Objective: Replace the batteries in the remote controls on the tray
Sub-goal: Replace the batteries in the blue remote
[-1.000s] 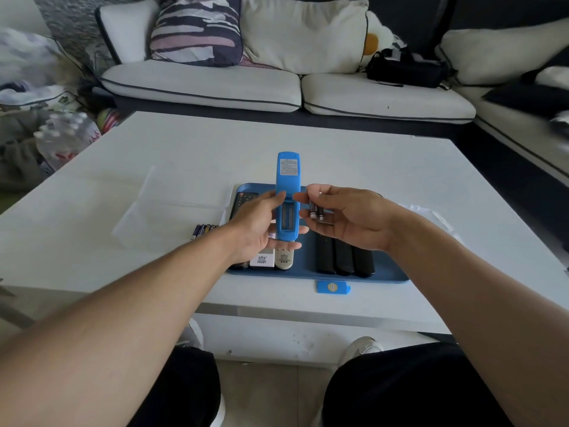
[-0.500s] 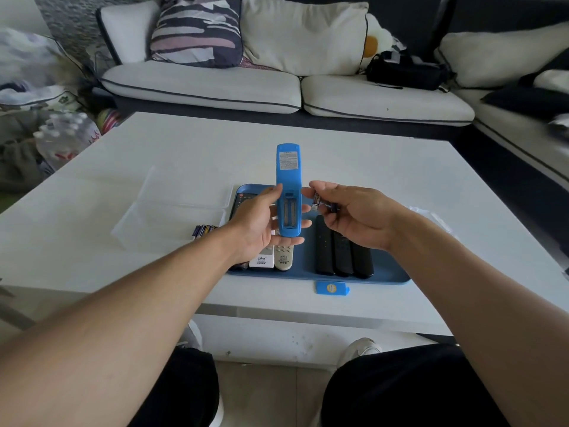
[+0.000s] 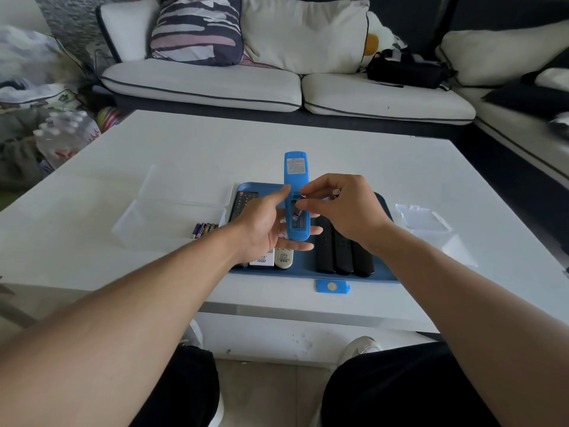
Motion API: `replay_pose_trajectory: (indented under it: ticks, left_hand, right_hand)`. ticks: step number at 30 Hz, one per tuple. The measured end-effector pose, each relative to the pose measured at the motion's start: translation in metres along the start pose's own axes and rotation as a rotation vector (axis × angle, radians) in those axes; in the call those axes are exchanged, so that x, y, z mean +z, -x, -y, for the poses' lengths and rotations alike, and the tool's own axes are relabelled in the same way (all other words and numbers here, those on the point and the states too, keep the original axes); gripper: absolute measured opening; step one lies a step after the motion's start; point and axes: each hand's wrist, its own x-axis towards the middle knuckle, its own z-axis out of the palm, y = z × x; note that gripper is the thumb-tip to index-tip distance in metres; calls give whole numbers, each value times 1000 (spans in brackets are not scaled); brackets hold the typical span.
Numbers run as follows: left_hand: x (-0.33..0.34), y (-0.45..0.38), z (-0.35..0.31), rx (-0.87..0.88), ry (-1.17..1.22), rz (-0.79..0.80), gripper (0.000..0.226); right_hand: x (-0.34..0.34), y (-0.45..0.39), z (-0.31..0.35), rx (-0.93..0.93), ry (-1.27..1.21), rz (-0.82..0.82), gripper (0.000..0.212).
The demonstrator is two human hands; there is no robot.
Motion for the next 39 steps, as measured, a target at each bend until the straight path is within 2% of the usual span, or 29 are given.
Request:
replay_pose_trajectory:
  ticks: [8, 15, 19, 22, 26, 29, 32, 35, 39]
  left_hand:
    - [2, 1, 1, -15, -52, 52, 41]
    - [4, 2, 4, -9, -102, 59, 32]
    - [6, 5, 4, 6, -106, 62, 31]
    - [7, 5, 4, 14, -113, 37, 32]
    - [5, 1, 1, 31, -105, -6, 28]
    - [4, 0, -1, 42, -107, -16, 26]
    - [3, -1, 0, 45, -100, -24, 24]
    - [2, -5, -1, 68, -85, -75, 24]
    - [-1, -9, -1, 117, -155, -109, 29]
  right_hand:
    - [3, -2, -2, -20, 130, 13, 14]
    - [1, -5, -5, 35, 241, 64, 40]
    - [1, -4, -6, 61, 283, 85, 45]
    - [-3, -3, -6, 204, 100, 157, 41]
    - [-18, -5, -10, 388, -252, 306, 16]
    - [-24, -5, -13, 324, -270, 271, 22]
    - [-23, -4, -12, 206, -102, 197, 15]
    - [-20, -3, -8, 143, -87, 142, 7]
    - [-18, -1, -2, 41, -36, 52, 8]
